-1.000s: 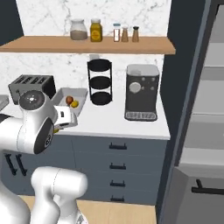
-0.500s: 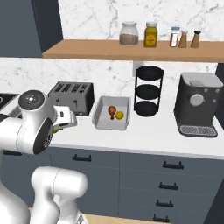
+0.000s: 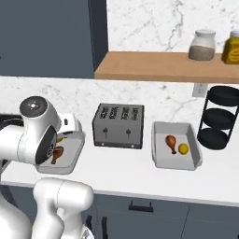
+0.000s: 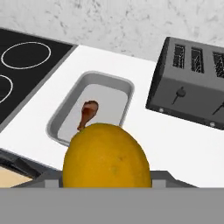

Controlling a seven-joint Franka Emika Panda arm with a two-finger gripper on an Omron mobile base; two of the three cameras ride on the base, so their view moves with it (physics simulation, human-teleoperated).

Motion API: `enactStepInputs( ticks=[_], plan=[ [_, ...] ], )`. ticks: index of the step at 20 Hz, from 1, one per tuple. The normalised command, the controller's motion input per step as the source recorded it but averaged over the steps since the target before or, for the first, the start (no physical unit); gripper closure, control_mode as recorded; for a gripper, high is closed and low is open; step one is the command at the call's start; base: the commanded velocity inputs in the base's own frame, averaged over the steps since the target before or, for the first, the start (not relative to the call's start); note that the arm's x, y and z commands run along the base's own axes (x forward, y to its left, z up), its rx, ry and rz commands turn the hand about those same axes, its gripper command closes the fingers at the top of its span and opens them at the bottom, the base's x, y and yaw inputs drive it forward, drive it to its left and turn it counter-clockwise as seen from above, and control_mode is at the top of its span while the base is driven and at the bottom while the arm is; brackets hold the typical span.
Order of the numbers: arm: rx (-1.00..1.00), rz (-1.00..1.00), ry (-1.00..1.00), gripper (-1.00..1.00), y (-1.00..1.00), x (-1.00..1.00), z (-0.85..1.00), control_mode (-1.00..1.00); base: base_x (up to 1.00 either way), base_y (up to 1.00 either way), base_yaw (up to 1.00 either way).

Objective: Place one lemon and one chicken drumstick in each tupperware on the nearby counter, to pack two identical lunches.

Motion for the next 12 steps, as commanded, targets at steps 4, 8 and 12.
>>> enactStepInputs(
  ticks=[4, 8, 12],
  plan=[
    [0.0, 0.0, 0.0, 1.0, 0.0, 0.0, 0.0, 1.0, 0.45, 1.0, 0.0],
    [-0.18, 0.0, 0.18, 1.0, 0.46, 0.31, -0.63, -1.0, 0.0, 0.0, 0.0],
    [-0.05, 0.0, 0.12, 1.0, 0.0, 0.36, -0.63, -1.0, 0.0, 0.0, 0.0]
  ],
)
